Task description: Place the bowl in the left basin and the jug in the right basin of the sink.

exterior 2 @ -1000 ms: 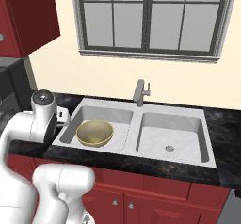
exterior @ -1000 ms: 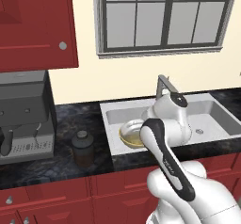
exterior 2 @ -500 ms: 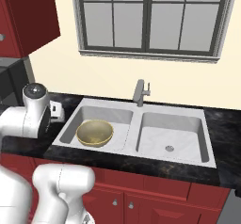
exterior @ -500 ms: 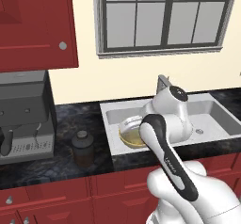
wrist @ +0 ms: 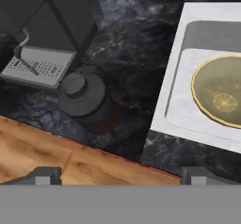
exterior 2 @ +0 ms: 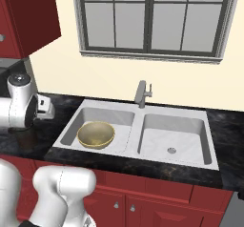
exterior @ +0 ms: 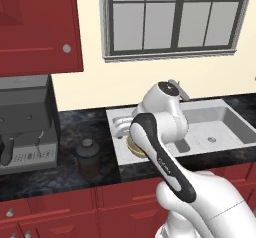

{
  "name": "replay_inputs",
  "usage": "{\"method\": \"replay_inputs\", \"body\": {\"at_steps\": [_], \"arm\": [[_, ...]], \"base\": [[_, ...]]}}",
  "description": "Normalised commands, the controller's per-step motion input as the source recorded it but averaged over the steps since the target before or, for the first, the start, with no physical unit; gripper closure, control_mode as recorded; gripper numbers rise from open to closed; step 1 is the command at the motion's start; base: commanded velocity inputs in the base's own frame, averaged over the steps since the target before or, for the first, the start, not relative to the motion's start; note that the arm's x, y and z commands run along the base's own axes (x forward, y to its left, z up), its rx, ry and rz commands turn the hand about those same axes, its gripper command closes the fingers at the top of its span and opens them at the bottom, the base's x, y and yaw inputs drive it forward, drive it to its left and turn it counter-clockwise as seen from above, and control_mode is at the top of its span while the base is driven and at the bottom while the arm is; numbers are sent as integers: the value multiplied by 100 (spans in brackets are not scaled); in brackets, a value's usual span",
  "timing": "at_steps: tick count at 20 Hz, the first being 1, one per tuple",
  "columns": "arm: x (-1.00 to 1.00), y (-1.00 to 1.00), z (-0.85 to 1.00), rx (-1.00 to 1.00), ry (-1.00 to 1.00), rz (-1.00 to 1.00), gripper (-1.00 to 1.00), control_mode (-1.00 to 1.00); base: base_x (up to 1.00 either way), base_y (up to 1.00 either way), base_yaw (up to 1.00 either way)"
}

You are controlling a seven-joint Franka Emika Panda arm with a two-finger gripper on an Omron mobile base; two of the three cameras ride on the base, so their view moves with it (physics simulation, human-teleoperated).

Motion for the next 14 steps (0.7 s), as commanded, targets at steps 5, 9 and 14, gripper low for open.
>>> {"method": "replay_inputs", "body": {"at_steps": [5, 9, 14], "arm": [[-9, 24, 18, -7, 0, -3, -100, -100], [0, 38, 0, -9, 8, 0, -100, -100], [0, 47, -1, -11, 5, 1, -100, -100]], "base": [[0, 0, 0], [0, 0, 0], [0, 0, 0]]}}
